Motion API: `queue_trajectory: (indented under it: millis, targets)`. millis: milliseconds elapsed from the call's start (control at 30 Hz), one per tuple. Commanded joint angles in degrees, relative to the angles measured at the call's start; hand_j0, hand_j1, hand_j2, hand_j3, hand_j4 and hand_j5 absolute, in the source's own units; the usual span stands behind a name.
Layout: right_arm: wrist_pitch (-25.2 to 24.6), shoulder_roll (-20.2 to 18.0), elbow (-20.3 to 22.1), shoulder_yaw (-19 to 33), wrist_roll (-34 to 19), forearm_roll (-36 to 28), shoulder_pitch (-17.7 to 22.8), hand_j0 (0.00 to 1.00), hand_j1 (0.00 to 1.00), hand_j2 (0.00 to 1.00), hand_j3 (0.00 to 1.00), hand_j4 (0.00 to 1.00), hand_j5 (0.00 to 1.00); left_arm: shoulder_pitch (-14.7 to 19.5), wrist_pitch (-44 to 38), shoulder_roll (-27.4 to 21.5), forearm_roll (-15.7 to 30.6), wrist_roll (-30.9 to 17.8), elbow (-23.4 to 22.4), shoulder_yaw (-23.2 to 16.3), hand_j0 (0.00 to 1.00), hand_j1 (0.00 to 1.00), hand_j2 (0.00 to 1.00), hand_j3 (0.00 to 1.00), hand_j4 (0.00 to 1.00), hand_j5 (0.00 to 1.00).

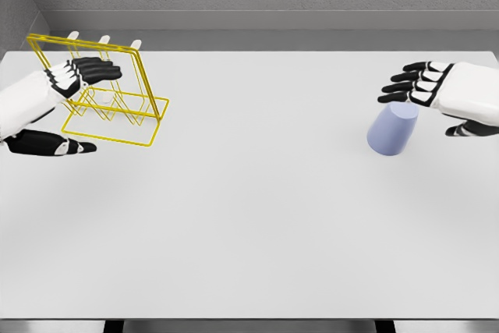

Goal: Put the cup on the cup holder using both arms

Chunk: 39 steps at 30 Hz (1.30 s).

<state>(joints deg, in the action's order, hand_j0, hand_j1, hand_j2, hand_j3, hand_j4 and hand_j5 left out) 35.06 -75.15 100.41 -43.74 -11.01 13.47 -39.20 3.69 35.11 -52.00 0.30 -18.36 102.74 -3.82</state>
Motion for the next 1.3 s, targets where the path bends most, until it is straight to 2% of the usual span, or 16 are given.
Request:
queue_trajectory:
  millis: [0,167,233,267,333,400,467,567,633,700,767,833,867,933,1133,1267]
  targets:
    - [-0.06,0.01,0.05,-0.30,0.02,-0.28,0.00,1.00,1.00,1.00,1.00,1.00,1.00,-0.09,-0.11,0.76,0.50,-0.01,-0.34,0.05,1.00,1.00,1.00,1.00,1.00,1.00]
    - [-0.06,-0.17,-0.21,-0.30,0.64,-0.55,0.00,1.00,1.00,1.00,1.00,1.00,1.00,-2.02,-0.11,1.72,0.58,0.08,-1.13,-0.04,1.00,1.00,1.00,1.00,1.00,1.00]
    - [-0.06,0.45,-0.65,-0.12,0.03,-0.28,-0.44,1.00,1.00,1.00,1.00,1.00,1.00,-2.29,-0.11,2.34,0.58,-0.01,-1.05,-0.13,1.00,1.00,1.00,1.00,1.00,1.00]
    - [-0.06,1.94,-1.97,-0.38,-1.11,-0.11,-1.93,1.00,1.00,1.00,1.00,1.00,1.00,-2.29,-0.11,2.43,0.58,0.08,-1.05,-0.83,1.00,1.00,1.00,1.00,1.00,1.00]
    - [-0.06,5.45,-4.34,-0.30,-11.66,-0.63,-3.43,1.00,1.00,1.00,1.00,1.00,1.00,-2.20,-0.11,2.34,0.58,0.08,-0.96,-1.36,1.00,1.00,1.00,1.00,1.00,1.00]
    - [-0.06,7.83,-6.27,-0.73,-15.09,-0.37,-4.83,1.00,1.00,1.00,1.00,1.00,1.00,-2.20,-0.11,2.34,0.76,0.26,-0.52,-4.70,1.00,1.00,1.00,1.00,1.00,1.00]
    - [-0.06,11.78,-9.35,-1.09,-21.68,-0.02,-5.71,1.00,1.00,1.00,1.00,1.00,1.00,-1.85,-0.11,2.52,1.37,0.52,-0.26,-8.74,1.00,1.00,1.00,1.00,1.00,1.00]
    - [-0.06,14.51,-14.36,-1.17,-23.35,2.09,-9.58,1.00,1.00,1.00,1.00,1.00,1.00,-1.23,-0.11,2.52,8.05,0.52,0.36,-14.89,1.00,1.00,1.00,1.00,1.00,1.00]
    - [-0.06,16.27,-15.77,-1.35,-23.99,2.27,-10.72,1.00,1.00,1.00,1.00,1.00,1.00,-1.06,-0.11,3.57,10.16,0.52,0.36,-18.32,1.00,1.00,1.00,1.00,1.00,1.00]
    - [-0.06,17.67,-17.96,-1.35,-23.99,3.32,-12.21,1.00,1.00,1.00,1.00,1.00,1.00,1.32,-0.11,5.41,13.06,0.52,0.36,-23.24,1.00,1.00,1.00,1.00,1.00,1.00]
    - [-0.06,19.08,-19.37,-3.28,-23.99,4.55,-13.27,1.00,1.00,1.00,1.00,1.00,1.00,3.78,-0.11,7.35,15.87,0.52,0.36,-26.41,1.00,1.00,1.00,1.00,1.00,1.00]
    - [-0.06,21.54,-23.15,-4.95,-23.99,5.69,-14.50,1.00,1.00,1.00,1.00,1.00,1.00,4.39,-0.11,7.44,20.18,0.52,0.36,-27.90,1.00,1.00,1.00,1.00,1.00,1.00]
    - [-0.06,21.72,-23.59,-5.74,-23.99,6.39,-14.50,1.00,1.00,1.00,1.00,1.00,1.00,4.39,-0.11,7.44,21.32,0.52,0.36,-28.08,1.00,1.00,1.00,1.00,1.00,1.00]
    - [-0.06,21.72,-23.68,-6.54,-23.99,7.27,-14.68,1.00,1.00,1.00,1.00,1.00,1.00,4.83,-5.48,7.44,23.61,0.43,0.36,-31.50,1.00,1.00,1.00,1.00,1.00,1.00]
    - [-0.06,22.86,-25.17,-7.68,-23.99,9.30,-14.77,1.00,1.00,1.00,1.00,1.00,1.00,6.06,-18.06,7.09,34.51,0.34,0.36,-32.65,1.00,1.00,1.00,1.00,1.00,1.00]
    - [-0.06,23.83,-25.61,-9.26,-23.99,9.82,-14.68,1.00,1.00,1.00,1.00,1.00,1.00,6.24,-22.10,7.26,36.00,0.34,-0.25,-32.56,1.00,1.00,1.00,1.00,1.00,1.00]
